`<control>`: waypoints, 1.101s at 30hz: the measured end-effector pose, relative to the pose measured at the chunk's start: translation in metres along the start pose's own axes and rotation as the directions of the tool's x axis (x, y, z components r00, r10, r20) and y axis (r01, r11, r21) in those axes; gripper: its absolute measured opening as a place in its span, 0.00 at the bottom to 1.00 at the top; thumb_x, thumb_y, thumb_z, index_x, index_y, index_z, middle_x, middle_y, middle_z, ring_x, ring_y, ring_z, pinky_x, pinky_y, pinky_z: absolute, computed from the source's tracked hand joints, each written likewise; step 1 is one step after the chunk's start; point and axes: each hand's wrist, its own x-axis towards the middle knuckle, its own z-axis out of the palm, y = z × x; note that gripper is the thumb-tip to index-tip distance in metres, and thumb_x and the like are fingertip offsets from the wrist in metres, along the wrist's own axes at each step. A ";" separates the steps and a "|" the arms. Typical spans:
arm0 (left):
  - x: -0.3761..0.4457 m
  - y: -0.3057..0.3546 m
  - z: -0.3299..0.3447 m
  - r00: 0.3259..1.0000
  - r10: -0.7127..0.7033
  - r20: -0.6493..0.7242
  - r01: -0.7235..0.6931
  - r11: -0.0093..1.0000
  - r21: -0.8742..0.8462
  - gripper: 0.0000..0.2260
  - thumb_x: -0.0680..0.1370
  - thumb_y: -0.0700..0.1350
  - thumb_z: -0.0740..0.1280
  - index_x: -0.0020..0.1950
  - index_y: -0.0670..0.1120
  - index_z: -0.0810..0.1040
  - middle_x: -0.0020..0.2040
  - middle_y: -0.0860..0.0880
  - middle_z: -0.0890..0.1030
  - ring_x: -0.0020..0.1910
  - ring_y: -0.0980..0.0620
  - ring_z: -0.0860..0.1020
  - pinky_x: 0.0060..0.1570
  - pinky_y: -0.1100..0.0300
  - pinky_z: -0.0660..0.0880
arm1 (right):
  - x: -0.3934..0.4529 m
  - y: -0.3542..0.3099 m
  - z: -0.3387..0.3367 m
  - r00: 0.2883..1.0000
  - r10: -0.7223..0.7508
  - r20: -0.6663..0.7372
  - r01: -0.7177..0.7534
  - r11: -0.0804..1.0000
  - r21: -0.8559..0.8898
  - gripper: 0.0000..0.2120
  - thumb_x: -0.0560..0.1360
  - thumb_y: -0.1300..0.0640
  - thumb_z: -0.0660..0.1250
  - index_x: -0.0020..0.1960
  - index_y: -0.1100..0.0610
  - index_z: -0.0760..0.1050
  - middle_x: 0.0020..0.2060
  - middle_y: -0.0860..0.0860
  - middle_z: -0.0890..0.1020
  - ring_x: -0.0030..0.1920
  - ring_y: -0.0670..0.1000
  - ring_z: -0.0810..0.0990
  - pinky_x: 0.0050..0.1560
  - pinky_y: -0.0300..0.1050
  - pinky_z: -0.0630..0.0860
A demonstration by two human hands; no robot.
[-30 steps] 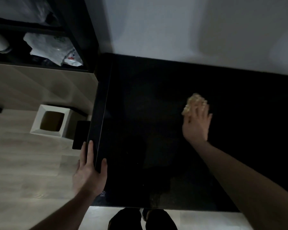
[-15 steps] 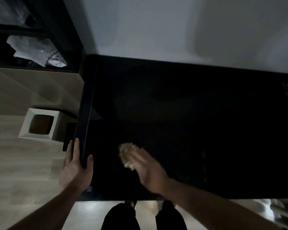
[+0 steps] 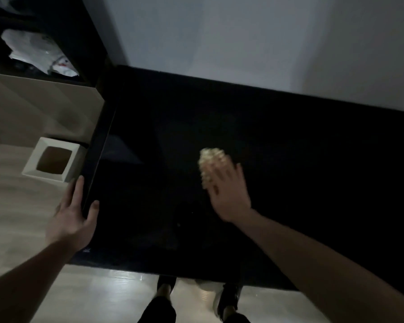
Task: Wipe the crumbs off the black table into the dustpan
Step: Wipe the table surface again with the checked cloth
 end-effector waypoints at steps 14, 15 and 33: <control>-0.008 0.017 0.017 0.987 -0.161 -0.017 0.161 0.987 0.004 0.32 0.77 0.61 0.49 0.81 0.61 0.44 0.83 0.47 0.51 0.74 0.29 0.62 0.71 0.34 0.60 | -0.109 0.060 -0.033 0.995 -0.104 -0.005 0.093 0.862 0.498 0.21 0.89 0.55 0.50 0.80 0.54 0.66 0.80 0.52 0.65 0.81 0.52 0.62 0.82 0.59 0.58; -0.009 0.022 0.021 0.981 -0.189 -0.037 0.189 0.982 -0.003 0.32 0.77 0.59 0.49 0.81 0.61 0.45 0.83 0.47 0.52 0.74 0.29 0.62 0.71 0.33 0.59 | -0.088 0.082 -0.047 0.995 -0.056 -0.085 0.085 0.922 0.379 0.21 0.89 0.55 0.50 0.80 0.55 0.65 0.80 0.52 0.65 0.81 0.52 0.62 0.81 0.59 0.59; -0.007 0.020 0.037 0.970 -0.195 -0.142 0.201 0.979 0.031 0.32 0.78 0.57 0.51 0.81 0.58 0.47 0.82 0.45 0.55 0.73 0.30 0.63 0.69 0.33 0.62 | -0.160 0.009 0.010 0.943 -0.290 0.162 0.276 0.956 0.103 0.41 0.79 0.61 0.62 0.85 0.47 0.44 0.84 0.45 0.43 0.84 0.49 0.39 0.81 0.56 0.47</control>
